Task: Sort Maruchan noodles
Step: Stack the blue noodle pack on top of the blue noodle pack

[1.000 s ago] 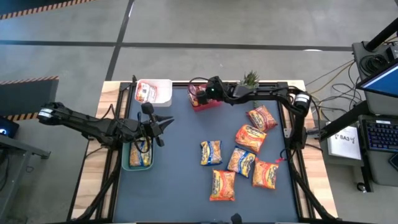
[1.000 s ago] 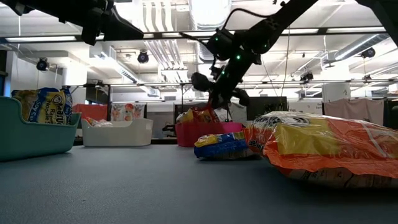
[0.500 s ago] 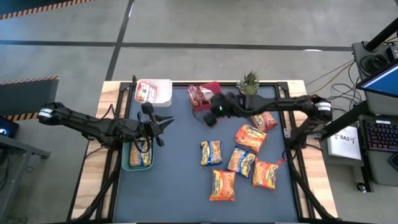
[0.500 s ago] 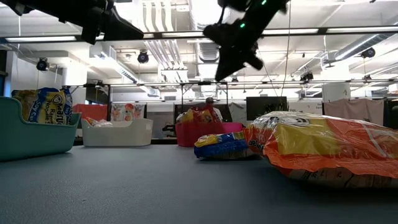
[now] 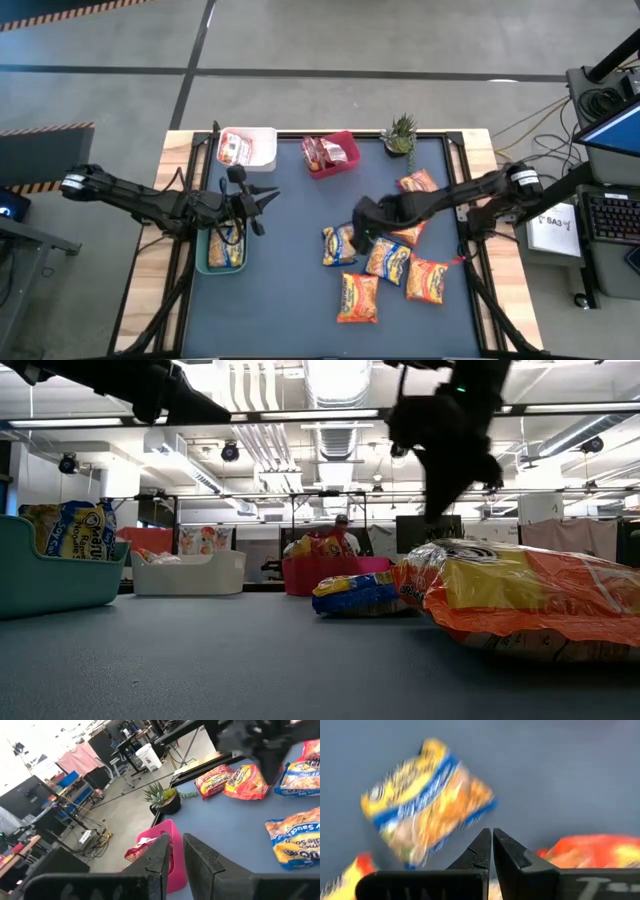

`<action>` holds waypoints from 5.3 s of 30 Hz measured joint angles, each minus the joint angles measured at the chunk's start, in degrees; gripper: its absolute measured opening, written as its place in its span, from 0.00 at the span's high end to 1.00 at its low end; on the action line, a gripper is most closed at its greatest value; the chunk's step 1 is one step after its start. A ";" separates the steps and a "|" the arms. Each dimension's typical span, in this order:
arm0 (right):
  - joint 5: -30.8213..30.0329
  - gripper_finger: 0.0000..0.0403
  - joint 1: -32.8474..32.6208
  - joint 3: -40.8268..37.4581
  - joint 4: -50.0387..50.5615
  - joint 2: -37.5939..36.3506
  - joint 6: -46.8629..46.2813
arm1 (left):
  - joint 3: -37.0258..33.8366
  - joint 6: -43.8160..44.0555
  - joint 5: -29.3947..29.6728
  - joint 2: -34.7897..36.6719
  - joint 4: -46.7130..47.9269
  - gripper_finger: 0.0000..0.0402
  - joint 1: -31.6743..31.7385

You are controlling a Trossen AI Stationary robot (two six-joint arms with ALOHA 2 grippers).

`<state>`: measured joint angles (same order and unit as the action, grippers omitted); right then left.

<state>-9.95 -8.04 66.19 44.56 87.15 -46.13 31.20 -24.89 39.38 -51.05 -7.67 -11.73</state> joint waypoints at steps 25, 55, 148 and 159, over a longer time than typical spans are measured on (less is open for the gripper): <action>16.30 0.98 -12.19 -8.66 0.89 -0.37 -12.94 | 0.00 9.55 0.02 0.00 0.03 0.91 0.00; -7.66 0.98 -14.00 -14.02 -6.04 -11.52 -15.26 | 4.25 16.62 -12.10 -21.39 -15.57 0.91 -0.09; 1.18 0.59 -1.98 -24.34 -65.30 8.10 -11.14 | 12.53 24.75 -31.43 -54.03 -15.57 0.91 -0.09; -2.16 0.60 -2.43 -24.36 -68.49 7.96 1.63 | 12.19 20.87 -26.88 -43.21 -3.73 0.91 0.00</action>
<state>-12.11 -10.48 41.82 -23.93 95.11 -44.50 43.39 -4.02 12.49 -94.25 -11.40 -11.72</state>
